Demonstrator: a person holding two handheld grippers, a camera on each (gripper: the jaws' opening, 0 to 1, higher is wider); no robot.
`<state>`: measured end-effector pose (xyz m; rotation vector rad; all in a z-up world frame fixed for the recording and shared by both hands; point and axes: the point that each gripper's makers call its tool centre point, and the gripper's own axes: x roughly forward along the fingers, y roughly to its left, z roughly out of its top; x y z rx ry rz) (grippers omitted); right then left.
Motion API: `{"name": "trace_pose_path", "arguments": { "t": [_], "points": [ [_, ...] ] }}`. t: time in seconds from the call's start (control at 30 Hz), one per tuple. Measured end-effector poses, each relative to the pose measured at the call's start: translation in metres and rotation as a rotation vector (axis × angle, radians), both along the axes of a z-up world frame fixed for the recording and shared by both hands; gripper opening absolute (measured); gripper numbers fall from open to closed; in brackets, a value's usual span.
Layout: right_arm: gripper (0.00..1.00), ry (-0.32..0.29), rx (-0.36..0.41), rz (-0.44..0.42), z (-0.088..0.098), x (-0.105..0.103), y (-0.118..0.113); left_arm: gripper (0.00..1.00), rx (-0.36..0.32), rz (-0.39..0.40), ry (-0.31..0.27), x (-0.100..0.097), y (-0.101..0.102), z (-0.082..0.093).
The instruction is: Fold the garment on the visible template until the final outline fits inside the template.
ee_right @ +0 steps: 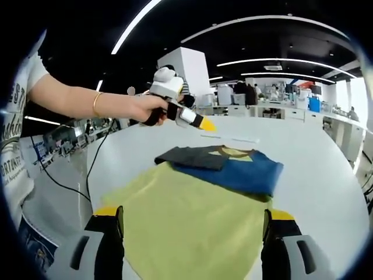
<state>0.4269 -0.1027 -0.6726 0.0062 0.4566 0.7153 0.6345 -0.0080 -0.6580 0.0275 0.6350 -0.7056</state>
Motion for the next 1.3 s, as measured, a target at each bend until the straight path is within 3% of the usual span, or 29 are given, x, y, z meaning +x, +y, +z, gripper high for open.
{"name": "trace_pose_path", "arguments": {
  "t": [0.43,0.9,1.1,1.3],
  "points": [
    [0.99,0.019,0.004,-0.008,-0.009,0.006,-0.005,0.21,0.043,-0.049,0.025,-0.006,-0.013,-0.041],
    [0.99,0.039,0.022,-0.033,-0.017,0.009,-0.010,0.17,0.070,-0.077,0.069,-0.014,-0.021,-0.074],
    [0.99,0.050,0.028,-0.044,-0.021,0.008,-0.013,0.15,0.132,-0.103,0.072,-0.019,-0.016,-0.086],
    [0.99,0.053,0.034,-0.051,-0.022,0.008,-0.013,0.12,0.139,-0.098,0.059,-0.019,-0.014,-0.088]
  ]
}}
